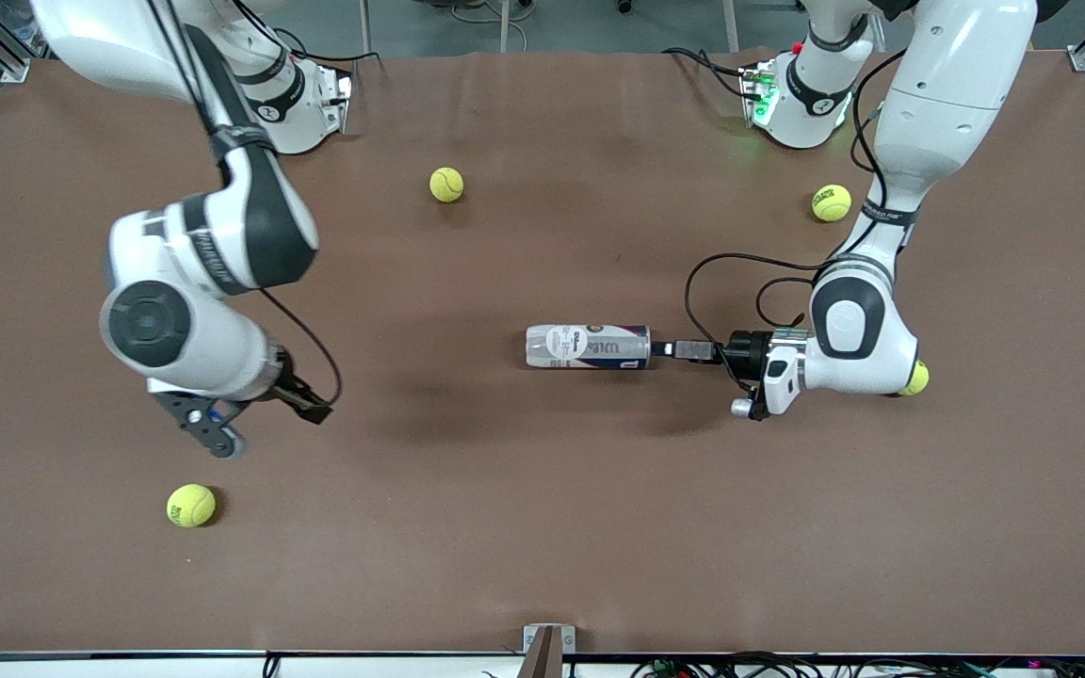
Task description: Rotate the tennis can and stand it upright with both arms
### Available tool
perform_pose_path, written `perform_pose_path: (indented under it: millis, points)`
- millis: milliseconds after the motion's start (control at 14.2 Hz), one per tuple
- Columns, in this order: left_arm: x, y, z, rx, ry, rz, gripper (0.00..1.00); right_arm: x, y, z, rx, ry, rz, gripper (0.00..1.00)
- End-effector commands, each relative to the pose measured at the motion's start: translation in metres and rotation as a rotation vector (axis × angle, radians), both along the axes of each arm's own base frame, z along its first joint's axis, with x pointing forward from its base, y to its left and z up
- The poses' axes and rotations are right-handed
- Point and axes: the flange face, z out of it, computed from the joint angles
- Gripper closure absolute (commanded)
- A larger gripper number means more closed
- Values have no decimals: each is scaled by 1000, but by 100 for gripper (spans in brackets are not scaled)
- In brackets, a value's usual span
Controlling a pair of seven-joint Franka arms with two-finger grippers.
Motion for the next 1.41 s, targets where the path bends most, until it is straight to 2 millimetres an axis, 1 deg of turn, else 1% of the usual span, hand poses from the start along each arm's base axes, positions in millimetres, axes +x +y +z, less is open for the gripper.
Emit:
perform_pose_path:
  millis: [0, 70, 141, 211, 281, 492, 563, 633, 703, 844, 914, 1055, 1125, 1196, 1266, 1336]
  points:
    - [-11, 6, -13, 3, -21, 27, 0, -11, -61, 19, 46, 13, 174, 0]
    - [-12, 2, -13, -4, -25, 35, 0, -11, -84, 27, 59, 17, 244, 0]
    - [-15, -6, -14, -9, -24, 38, 0, -11, -102, 32, 68, 20, 305, 0]
    - [-15, -9, -14, -14, -23, 43, 0, -12, -116, 38, 77, 21, 366, 0]
    - [-17, -12, -17, -9, -20, 46, 0, -14, -131, 45, 76, 18, 411, 0]
    - [-17, -18, -18, -19, -20, 63, 1, -18, -172, 57, 88, 24, 515, 0]
    - [-18, -23, -20, -13, -22, 58, 2, -19, -185, 62, 84, 20, 549, 0]
    - [-19, -23, -23, -8, -20, 59, 3, -20, -194, 65, 76, 20, 566, 0]
    - [-19, -24, -23, -7, -21, 58, 6, -21, -197, 67, 75, 25, 566, 0]
    - [-19, -28, -25, -10, -18, 60, 15, -21, -198, 79, 75, 25, 563, 0]
    - [-20, -31, -26, -12, -16, 62, 19, -21, -198, 87, 76, 23, 562, 0]
    - [-20, -37, -26, -5, -25, 78, 27, -19, -197, 111, 70, -3, 561, 0]
    - [-20, -37, -26, -1, -28, 81, 35, -22, -196, 118, 76, 21, 558, 0]
    - [-20, -38, -26, 0, -30, 79, 46, -25, -198, 127, 78, 37, 554, 0]
    - [-20, -38, -26, 0, -30, 79, 57, -25, -199, 137, 74, 30, 552, 0]
    - [-19, -38, -25, 1, -34, 80, 70, -25, -197, 142, 71, 28, 551, 0]
